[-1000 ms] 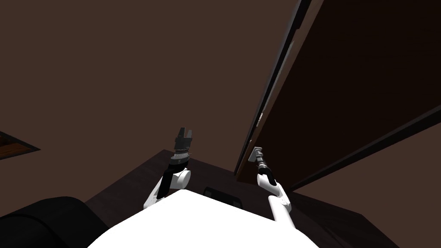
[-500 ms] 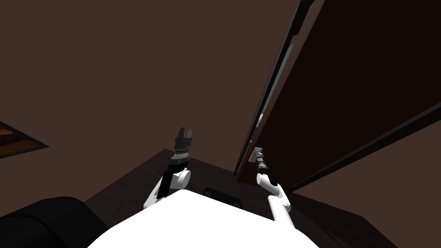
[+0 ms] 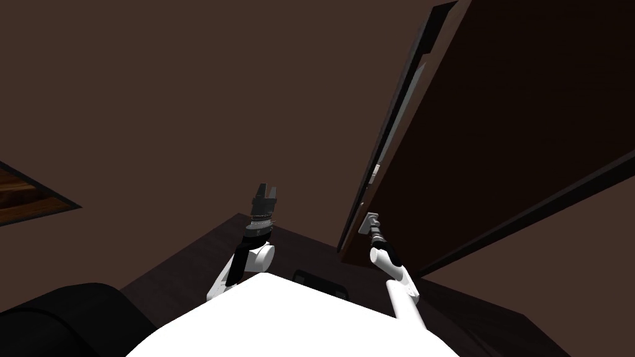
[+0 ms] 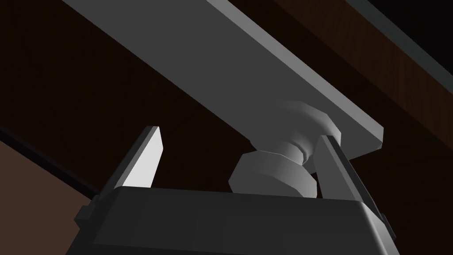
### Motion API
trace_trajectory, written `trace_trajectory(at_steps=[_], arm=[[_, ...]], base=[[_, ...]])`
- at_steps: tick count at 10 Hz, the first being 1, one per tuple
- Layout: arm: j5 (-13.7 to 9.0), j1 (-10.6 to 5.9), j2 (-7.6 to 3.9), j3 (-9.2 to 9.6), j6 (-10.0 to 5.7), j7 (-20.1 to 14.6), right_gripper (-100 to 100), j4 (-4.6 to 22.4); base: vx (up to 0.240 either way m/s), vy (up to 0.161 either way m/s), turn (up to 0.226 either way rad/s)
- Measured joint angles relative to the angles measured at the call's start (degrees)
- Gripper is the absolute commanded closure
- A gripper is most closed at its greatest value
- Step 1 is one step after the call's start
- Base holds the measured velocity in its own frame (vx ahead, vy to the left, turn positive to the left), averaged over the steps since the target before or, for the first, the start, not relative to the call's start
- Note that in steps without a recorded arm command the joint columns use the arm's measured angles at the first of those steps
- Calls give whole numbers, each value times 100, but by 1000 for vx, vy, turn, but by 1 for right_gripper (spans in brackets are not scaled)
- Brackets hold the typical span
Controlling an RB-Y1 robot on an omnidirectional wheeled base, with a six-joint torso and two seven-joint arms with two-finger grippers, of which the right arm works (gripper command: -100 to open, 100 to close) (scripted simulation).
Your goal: Pull the door open
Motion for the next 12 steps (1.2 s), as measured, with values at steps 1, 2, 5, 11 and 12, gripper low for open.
trace_trajectory(at_steps=[1, 2, 5, 11, 12], arm=[[-62, -117, -67, 1, -68, -12, 100, 210], [-88, -104, -93, 8, -102, -29, 100, 229], [-54, -44, 2, -6, -118, 8, 100, 137], [-436, -167, -133, 241, -387, -583, 100, 249], [-523, -105, -149, 287, -441, -726, 100, 190]], base=[[2, 20, 12], [11, -7, -13], [1, -6, -5], [-56, -38, 130], [-53, -59, 115]])
